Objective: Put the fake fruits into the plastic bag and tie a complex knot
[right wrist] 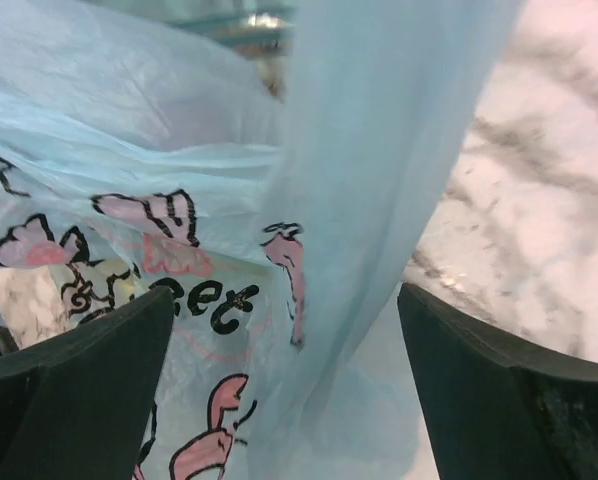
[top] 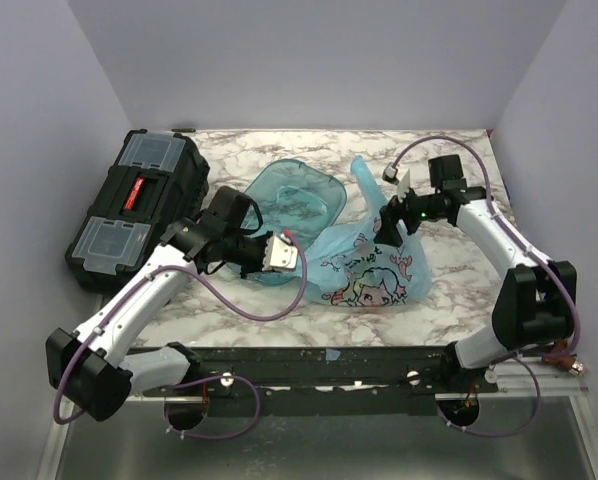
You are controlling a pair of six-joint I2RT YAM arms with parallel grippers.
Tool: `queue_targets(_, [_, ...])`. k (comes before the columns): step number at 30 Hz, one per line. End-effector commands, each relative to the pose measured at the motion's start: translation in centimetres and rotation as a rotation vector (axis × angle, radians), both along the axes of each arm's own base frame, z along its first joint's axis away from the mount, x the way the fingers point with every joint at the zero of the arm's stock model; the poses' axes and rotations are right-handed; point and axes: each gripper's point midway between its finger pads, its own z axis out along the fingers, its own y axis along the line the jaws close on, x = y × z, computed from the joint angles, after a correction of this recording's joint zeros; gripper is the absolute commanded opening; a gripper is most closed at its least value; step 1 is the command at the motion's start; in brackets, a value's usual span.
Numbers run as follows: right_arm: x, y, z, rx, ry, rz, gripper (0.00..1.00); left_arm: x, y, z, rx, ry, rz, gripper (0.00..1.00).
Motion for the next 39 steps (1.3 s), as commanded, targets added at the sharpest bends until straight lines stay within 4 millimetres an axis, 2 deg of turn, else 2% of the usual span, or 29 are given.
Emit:
queue_targets(1, [0.6, -0.9, 7.3, -0.008, -0.171, -0.054, 1.00, 0.0, -1.5, 4.8, -0.103, 0.068, 0.043, 0.00])
queue_targets(5, [-0.9, 0.3, 15.6, 0.119, -0.376, -0.037, 1.00, 0.8, -2.5, 8.3, -0.159, 0.100, 0.089, 0.00])
queue_targets(6, [-1.6, 0.9, 17.3, 0.158, -0.399, -0.008, 1.00, 1.0, -2.8, 9.1, -0.171, 0.105, 0.096, 0.00])
queue_targets(8, [-3.0, 2.6, 19.4, 0.223, -0.399, 0.052, 1.00, 1.5, -3.2, 10.7, -0.199, 0.100, 0.107, 0.00])
queue_targets(12, [-4.9, 7.2, 20.1, 0.301, -0.395, 0.151, 1.00, 2.5, -4.0, 12.6, -0.236, 0.100, 0.134, 0.00])
queue_targets(17, [-7.2, 13.5, 20.1, 0.382, -0.438, 0.299, 1.00, 3.5, -4.3, 13.4, -0.233, 0.108, 0.162, 0.00])
queue_targets(21, [-8.3, 16.7, 19.4, 0.399, -0.458, 0.385, 1.00, 3.8, -4.7, 13.8, -0.235, 0.140, 0.181, 0.00])
queue_targets(26, [-9.3, 19.0, 17.6, 0.422, -0.492, 0.429, 1.00, 3.9, -5.1, 14.5, -0.244, 0.181, 0.189, 0.00])
queue_targets(29, [-9.1, 20.4, 16.7, 0.445, -0.528, 0.410, 0.99, 3.9, -5.4, 14.8, -0.259, 0.197, 0.185, 0.00])
queue_targets(31, [-8.5, 20.6, 14.8, 0.430, -0.517, 0.391, 0.83, 3.7, -5.5, 15.4, -0.273, 0.201, 0.170, 0.00])
queue_targets(33, [-7.7, 20.4, 11.9, 0.377, -0.508, 0.361, 0.67, 3.5, -5.5, 16.1, -0.289, 0.198, 0.161, 0.00])
queue_targets(36, [-7.3, 18.8, 7.0, 0.264, -0.503, 0.333, 0.45, 3.8, -5.2, 17.3, -0.318, 0.189, 0.176, 0.00])
queue_targets(39, [-7.9, 17.0, 2.7, 0.178, -0.486, 0.337, 0.18, 4.5, -4.6, 18.2, -0.334, 0.177, 0.199, 0.00])
